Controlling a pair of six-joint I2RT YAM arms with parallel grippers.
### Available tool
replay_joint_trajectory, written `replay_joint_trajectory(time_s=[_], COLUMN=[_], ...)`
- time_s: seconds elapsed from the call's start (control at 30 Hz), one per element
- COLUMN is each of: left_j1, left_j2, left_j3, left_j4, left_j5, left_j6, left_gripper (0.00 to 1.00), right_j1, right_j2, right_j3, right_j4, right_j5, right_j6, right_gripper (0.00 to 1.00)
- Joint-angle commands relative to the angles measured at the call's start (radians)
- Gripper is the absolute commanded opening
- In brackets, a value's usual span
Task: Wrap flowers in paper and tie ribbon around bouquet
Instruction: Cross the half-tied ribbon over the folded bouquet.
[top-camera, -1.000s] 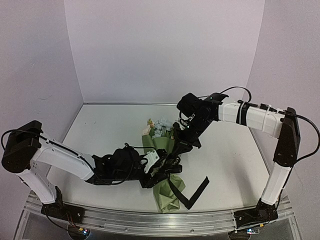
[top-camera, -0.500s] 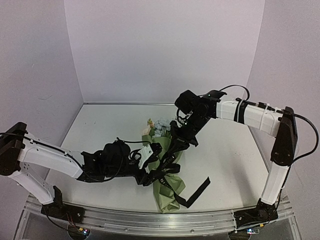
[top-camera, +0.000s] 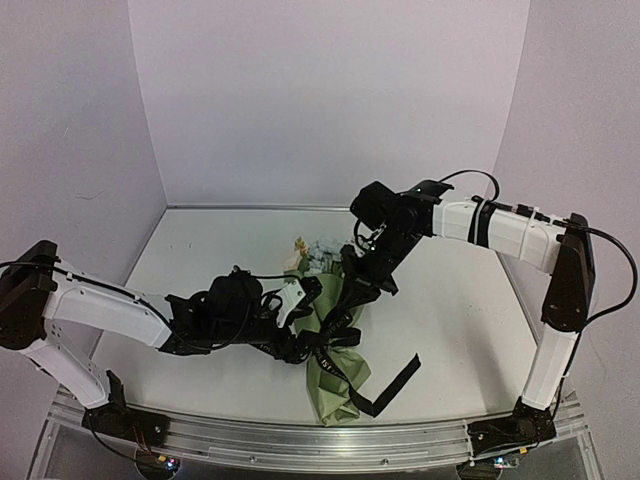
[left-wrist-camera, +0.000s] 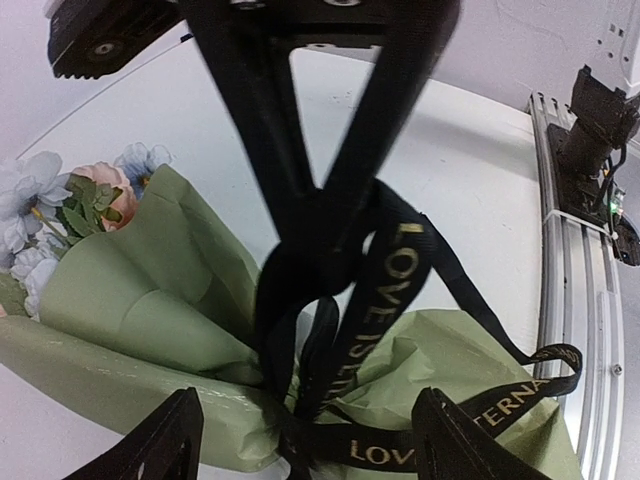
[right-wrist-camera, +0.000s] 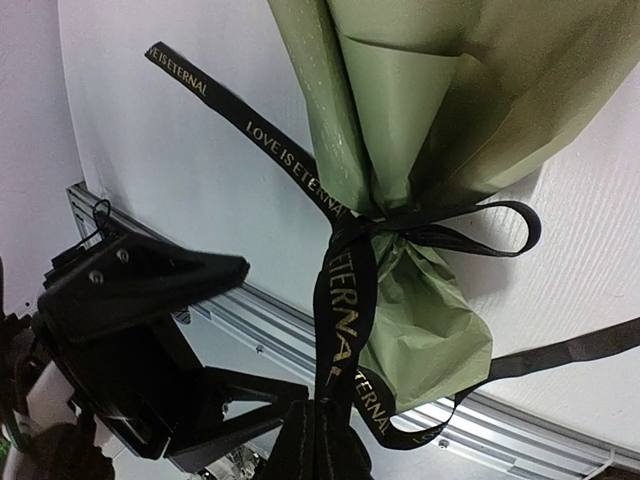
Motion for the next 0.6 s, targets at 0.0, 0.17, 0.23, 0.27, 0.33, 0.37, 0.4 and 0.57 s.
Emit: replay_joint_trajectory(time_s=[0.0,0.17,0.23,0.27,0.33,0.37,0.4,0.57], left_j1=[0.039,0.04,0.04,0.04,0.039,0.04,0.04,0.04], left_j2=[0.041,0.087,0.096,0.101,0.109,0.112,0.115,0.124], left_j3=[0.089,0.158,0.174,0.18,0.19,0.194,0.196,0.189], left_j4=[0.006,-0.043,-0.048,-0.052,-0.056,-0.057,-0.058,-0.034], left_j5=[0.128,0.188,0.198,0.204,0.211,0.214,0.214,0.199], left_j6=[0.034,0.085,0.096,0.101,0.105,0.105,0.104,0.086], left_gripper=[0.72,0.72,0.72,0.72,0.69,0.68,0.65,0.36], right_j1=[0.016,0.026,0.031,0.031,0.031,0.031,0.031,0.033], right_j2=[0.003,0.01,0.013,0.015,0.017,0.018,0.019,0.008], right_j3=[0.047,0.06,0.063,0.064,0.065,0.065,0.066,0.047], right_j4=[-0.007,0.002,0.002,0.002,0.002,0.002,0.002,0.002], right_j5=[-0.038,-0.078,-0.085,-0.087,-0.088,-0.089,-0.09,-0.074], right_j6=[0.002,-0.006,-0.012,-0.012,-0.013,-0.014,-0.014,-0.023], right_gripper=[0.0,0.0,0.0,0.0,0.0,0.0,0.0,0.0])
